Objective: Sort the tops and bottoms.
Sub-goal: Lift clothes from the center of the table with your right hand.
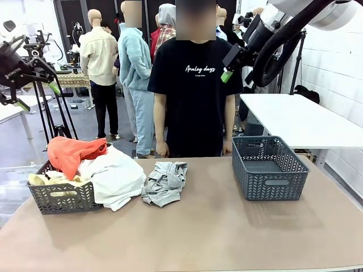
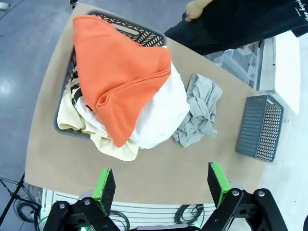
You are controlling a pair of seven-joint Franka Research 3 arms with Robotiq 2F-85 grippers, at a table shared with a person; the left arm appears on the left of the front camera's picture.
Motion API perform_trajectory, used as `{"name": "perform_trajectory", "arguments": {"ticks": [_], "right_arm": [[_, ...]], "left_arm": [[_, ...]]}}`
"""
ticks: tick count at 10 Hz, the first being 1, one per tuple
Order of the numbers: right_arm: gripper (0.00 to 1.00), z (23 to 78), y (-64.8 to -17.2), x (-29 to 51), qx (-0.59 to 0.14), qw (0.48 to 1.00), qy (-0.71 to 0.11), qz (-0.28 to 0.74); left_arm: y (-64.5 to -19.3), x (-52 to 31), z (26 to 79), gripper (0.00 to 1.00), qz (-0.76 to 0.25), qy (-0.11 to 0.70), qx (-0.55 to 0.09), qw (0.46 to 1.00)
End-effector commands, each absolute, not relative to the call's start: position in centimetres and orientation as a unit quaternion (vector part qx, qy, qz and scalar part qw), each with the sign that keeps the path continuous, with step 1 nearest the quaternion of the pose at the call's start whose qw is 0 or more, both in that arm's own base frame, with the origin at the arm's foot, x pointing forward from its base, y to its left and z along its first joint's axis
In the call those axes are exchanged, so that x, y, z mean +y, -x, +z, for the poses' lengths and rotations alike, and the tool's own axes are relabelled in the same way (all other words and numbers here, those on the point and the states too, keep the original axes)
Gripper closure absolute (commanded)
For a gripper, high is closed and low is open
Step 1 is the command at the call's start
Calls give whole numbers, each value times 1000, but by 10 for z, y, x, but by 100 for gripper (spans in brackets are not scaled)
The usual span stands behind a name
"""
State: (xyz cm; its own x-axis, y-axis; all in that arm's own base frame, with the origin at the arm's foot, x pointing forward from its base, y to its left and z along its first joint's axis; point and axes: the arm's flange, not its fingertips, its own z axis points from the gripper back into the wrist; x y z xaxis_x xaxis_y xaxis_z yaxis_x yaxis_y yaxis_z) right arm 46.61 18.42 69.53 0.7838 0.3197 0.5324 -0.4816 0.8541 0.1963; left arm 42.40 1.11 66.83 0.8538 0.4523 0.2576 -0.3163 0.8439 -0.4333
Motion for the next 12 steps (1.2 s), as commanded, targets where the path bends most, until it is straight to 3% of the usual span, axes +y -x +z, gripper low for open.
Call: {"name": "perform_trajectory", "arguments": {"ticks": [1,2,5,8,12], "right_arm": [[0,691,-463,184,-247,932,-160,210],[0,691,-463,184,-247,932,-160,210],[0,691,-463,184,-247,932,-160,210],[0,691,-463,184,-247,932,-160,210],[0,691,-463,184,-247,932,-160,210]], "left_arm": [[-422,5,669,0,102,161,-191,963],[-417,4,684,0,20,144,-232,962],[-377,-6,731,0,-151,118,-228,955],[-345,-21,748,0,-259,123,-238,928],[-341,-28,754,0,-246,111,-237,933]]}}
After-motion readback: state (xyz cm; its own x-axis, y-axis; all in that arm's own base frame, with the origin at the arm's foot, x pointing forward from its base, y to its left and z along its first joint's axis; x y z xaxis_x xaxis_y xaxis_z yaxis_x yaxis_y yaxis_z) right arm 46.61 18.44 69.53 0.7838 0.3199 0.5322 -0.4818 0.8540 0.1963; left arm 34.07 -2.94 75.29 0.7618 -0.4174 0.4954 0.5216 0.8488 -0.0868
